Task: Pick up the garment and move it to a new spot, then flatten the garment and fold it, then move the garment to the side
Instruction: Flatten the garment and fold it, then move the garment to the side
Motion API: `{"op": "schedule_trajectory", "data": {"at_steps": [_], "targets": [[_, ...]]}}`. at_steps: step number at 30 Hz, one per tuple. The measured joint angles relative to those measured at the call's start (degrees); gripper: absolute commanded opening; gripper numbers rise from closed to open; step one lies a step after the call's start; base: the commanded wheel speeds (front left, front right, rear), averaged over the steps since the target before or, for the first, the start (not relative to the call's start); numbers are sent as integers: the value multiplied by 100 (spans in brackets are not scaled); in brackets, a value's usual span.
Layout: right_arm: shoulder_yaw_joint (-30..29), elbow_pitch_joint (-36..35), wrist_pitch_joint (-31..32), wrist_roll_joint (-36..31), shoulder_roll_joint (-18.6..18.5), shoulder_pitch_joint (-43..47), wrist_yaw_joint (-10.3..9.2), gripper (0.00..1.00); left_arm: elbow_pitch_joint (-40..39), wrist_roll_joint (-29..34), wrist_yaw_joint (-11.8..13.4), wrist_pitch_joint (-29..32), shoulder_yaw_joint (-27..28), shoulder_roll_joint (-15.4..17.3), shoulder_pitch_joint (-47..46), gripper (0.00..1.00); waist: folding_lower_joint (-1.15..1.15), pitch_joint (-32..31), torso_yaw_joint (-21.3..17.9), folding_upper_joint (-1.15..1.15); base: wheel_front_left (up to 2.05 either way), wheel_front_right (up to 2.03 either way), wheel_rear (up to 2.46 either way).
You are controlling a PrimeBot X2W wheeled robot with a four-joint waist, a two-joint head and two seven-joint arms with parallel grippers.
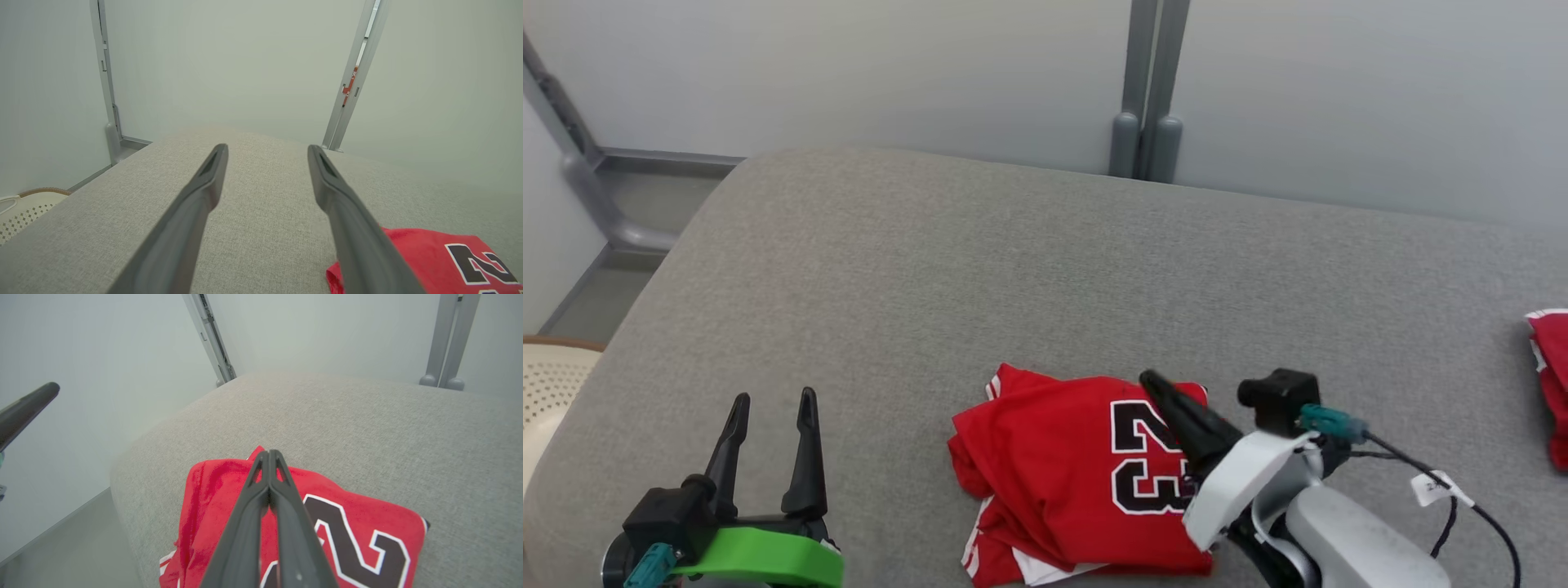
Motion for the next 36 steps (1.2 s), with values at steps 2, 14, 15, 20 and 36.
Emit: {"op": "schedule_trajectory", "data": {"at_steps": [2, 14, 15, 20, 36], "targets": [[-222, -211, -98, -120, -119, -7, 0, 3, -45, 30, 1, 0, 25, -20, 9, 100, 0, -9, -133, 0, 0, 0, 0], [-2058, -1228, -257, -777, -385, 502, 0, 100, -214, 132, -1, 0, 255, -67, 62, 100, 0, -51, -1019, 0, 0, 0, 0], [-2151, -1243, -257, -821, -389, 560, 0, 100, -214, 137, -1, 0, 278, -66, 64, 100, 0, -52, -1074, 0, 0, 0, 0], [-2611, -1330, -278, -976, -319, 965, 0, 100, -253, 191, -13, 0, 414, -78, 96, 100, 0, -49, -1362, 0, 0, 0, 0], [-2682, -1399, -203, -1149, -166, 1313, 0, 100, -392, 550, -167, 0, 681, -276, 321, 100, 0, -20, -1560, 0, 0, 0, 0]]}}
